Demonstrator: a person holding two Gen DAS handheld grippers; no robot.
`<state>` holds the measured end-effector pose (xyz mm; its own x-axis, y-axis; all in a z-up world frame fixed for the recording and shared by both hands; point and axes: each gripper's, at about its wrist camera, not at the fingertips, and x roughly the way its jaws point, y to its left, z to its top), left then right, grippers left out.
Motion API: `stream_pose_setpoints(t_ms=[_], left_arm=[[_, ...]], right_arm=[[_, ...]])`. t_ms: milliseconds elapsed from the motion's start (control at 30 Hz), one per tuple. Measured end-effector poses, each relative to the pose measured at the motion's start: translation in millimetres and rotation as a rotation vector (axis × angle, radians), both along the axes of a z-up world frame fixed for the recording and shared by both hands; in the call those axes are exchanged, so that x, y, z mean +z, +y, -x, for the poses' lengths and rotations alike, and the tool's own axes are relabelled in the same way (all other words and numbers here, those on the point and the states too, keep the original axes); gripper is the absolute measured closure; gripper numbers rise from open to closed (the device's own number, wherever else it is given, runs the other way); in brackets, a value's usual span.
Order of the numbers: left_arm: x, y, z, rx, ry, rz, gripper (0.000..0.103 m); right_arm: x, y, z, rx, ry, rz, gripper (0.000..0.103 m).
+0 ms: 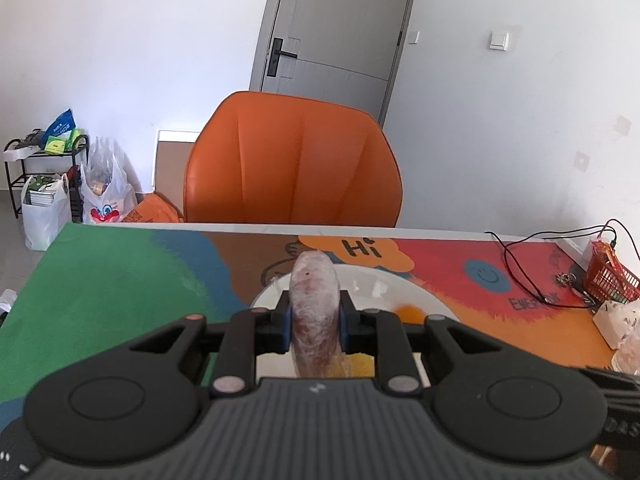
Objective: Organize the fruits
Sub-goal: 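Carry both items over the white bowl and open both tools to release, then withdraw both tools from the bowl back toward the remaining fruit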
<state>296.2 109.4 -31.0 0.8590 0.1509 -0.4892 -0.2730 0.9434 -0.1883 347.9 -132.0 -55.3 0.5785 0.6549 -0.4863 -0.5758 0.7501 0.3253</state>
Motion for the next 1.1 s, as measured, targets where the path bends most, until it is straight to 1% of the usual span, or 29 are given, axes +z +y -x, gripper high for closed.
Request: stream_pose_setpoints(t_ms=[167,267,300,600,733,767,867,933,967,1033,1100], left_arm=[[1.4,-1.7,-11.4,-0.014,-0.01,-0.009,0.083],[-0.5,-1.6,-17.1,-0.001,-0.003,-0.013,0.082],[-1.2,-0.9,-16.7,0.01,-0.006,-0.012,0.079],[2.1,2.9,2.6,0.027,-0.002,0.005,0.075],[4.8,1.7,16.4,0.037,0.002,0.005,0.066],[5.1,0.8,20.8,0.041,0.002,0.004,0.066],[6.6,-1.0,31.7,0.051,0.004,0.002,0.057],[7.7,-3.1,38.6,0.051,0.001,-0.002,0.049],[8.2,-4.9,42.8,0.052,-0.001,-0.006,0.047],[8.9,-7.8,49.2,0.052,0.001,-0.007,0.033],[9.6,-10.0,56.1,0.053,-0.003,0.002,0.026]], right_arm=[[2.7,-14.9,3.5,-0.031,-0.003,-0.011,0.048],[2.9,-20.3,6.1,-0.043,-0.007,-0.012,0.046],[2.7,-21.3,6.5,-0.046,-0.007,-0.012,0.045],[0.1,-25.8,9.9,-0.056,0.001,-0.014,0.042],[-2.6,-28.3,14.3,-0.058,0.009,-0.019,0.04],[-2.9,-29.0,15.8,-0.057,0.011,-0.02,0.04],[-3.3,-31.2,22.1,-0.055,0.016,-0.024,0.039],[-3.1,-33.1,25.7,-0.057,0.017,-0.025,0.036],[-2.7,-33.8,27.5,-0.058,0.016,-0.025,0.035],[-1.4,-35.2,31.8,-0.057,0.012,-0.029,0.033],[-0.3,-36.3,35.7,-0.055,0.009,-0.03,0.028]])
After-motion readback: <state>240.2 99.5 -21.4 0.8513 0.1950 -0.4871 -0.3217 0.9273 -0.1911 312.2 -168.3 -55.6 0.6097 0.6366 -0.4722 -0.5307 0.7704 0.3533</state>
